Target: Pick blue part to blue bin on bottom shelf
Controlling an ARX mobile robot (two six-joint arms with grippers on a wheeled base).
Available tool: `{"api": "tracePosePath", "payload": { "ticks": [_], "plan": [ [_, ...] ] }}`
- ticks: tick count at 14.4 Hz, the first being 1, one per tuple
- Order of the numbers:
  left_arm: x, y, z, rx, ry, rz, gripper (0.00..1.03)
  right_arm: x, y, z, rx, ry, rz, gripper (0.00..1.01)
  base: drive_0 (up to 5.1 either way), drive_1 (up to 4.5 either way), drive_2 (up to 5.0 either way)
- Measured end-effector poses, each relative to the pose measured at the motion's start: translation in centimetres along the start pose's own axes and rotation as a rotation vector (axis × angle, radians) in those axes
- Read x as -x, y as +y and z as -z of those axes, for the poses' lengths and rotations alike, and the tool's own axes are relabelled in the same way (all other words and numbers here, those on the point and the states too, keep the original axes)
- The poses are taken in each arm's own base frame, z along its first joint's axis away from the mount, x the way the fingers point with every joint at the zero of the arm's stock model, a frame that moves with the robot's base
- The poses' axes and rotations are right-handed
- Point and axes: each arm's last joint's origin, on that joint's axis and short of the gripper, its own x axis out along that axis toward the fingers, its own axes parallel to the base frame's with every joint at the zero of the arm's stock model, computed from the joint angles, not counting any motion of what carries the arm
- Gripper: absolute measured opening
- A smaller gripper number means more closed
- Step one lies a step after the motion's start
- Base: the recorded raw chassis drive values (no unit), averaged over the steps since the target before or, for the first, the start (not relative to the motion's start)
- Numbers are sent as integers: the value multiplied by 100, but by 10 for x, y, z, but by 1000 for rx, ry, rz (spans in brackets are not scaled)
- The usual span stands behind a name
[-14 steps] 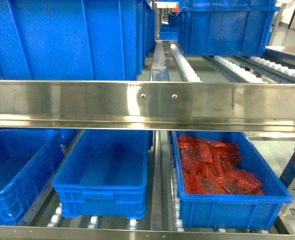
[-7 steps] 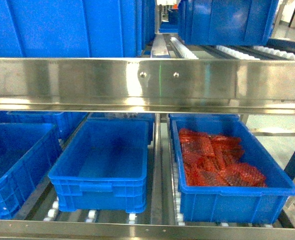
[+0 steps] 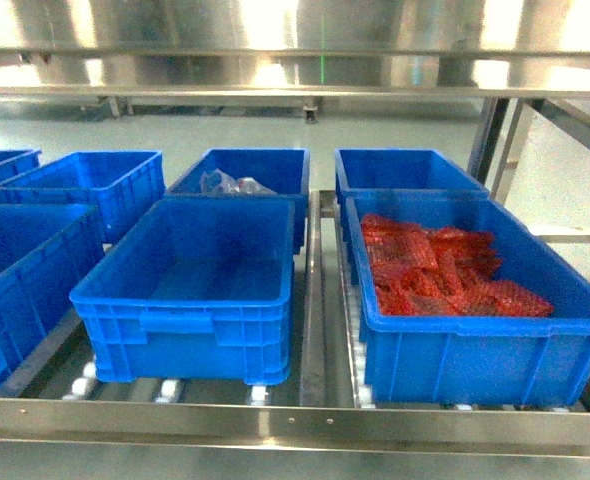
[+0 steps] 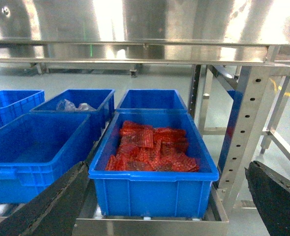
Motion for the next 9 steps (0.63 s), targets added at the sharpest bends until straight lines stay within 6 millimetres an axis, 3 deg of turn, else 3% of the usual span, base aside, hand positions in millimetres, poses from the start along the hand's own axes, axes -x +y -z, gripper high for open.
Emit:
{"api": "tracePosePath", "payload": {
  "ticks": [9],
  "plan": [
    [0,0,0,0,0,0,43,0,0,0,0,0,0,98,0,0,0]
  ]
}}
